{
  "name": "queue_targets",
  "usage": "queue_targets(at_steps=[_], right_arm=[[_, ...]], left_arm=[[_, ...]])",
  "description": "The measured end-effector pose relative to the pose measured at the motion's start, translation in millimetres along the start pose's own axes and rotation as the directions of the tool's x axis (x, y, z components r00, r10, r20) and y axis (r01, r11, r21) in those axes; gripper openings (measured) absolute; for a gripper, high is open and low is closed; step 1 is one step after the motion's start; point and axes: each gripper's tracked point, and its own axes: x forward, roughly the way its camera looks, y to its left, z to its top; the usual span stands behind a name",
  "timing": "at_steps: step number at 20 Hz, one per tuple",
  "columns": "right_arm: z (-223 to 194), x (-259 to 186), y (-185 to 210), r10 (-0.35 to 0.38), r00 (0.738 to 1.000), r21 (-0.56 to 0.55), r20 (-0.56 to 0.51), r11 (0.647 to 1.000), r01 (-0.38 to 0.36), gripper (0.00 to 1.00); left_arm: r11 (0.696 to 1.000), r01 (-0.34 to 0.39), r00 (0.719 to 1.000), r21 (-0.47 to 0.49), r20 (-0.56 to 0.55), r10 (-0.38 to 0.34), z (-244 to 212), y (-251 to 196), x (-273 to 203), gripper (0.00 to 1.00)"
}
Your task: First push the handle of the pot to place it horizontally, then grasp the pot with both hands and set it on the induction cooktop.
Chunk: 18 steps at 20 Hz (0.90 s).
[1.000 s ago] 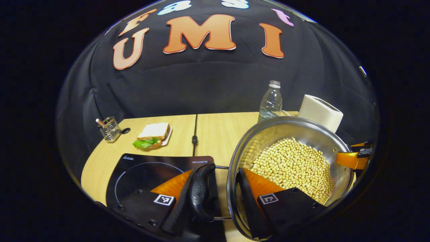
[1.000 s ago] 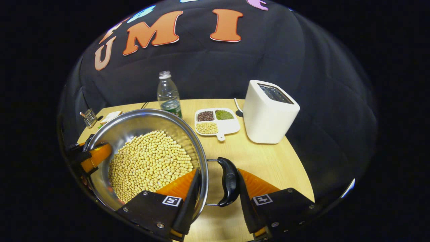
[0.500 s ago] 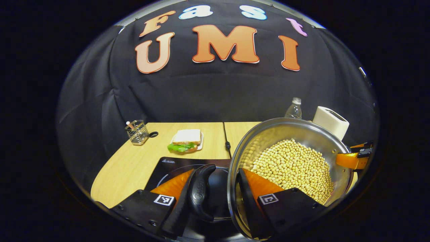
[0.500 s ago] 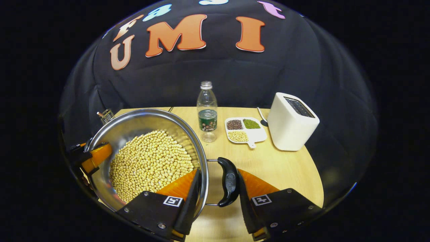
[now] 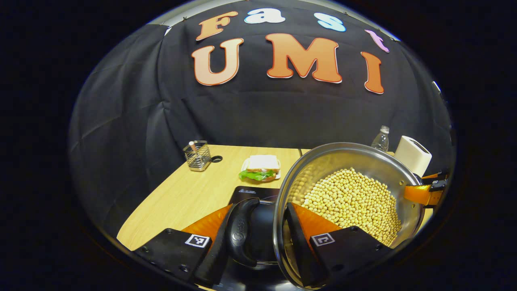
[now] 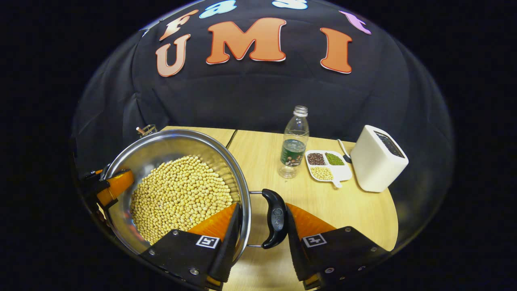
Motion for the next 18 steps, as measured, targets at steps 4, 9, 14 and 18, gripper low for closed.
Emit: queue_targets(at_steps=[4,9,14,18], right_arm=[[8.6,-2.8,29.2,0.030,0.999,-0.029,0.012,0.999,-0.030,0.60],[6.3,8.2,53.5,0.035,0.999,-0.038,0.005,0.999,-0.034,0.60],[-15.6,25.9,66.7,0.023,0.998,-0.045,-0.057,0.999,-0.026,0.56],[-16.9,39.1,76.8,0.026,0.996,-0.048,-0.083,0.998,-0.030,0.61]], left_arm=[[0.999,-0.035,0.999,-0.016,0.007,0.035,0.4,3.9,-10.9,0.77],[0.999,-0.044,0.999,-0.016,0.001,0.044,-4.1,0.0,-9.1,0.77],[0.998,-0.035,0.998,-0.043,-0.062,0.033,2.7,5.5,-6.1,0.77],[0.998,-0.032,0.997,-0.045,-0.078,0.029,6.9,4.8,-5.6,0.77]])
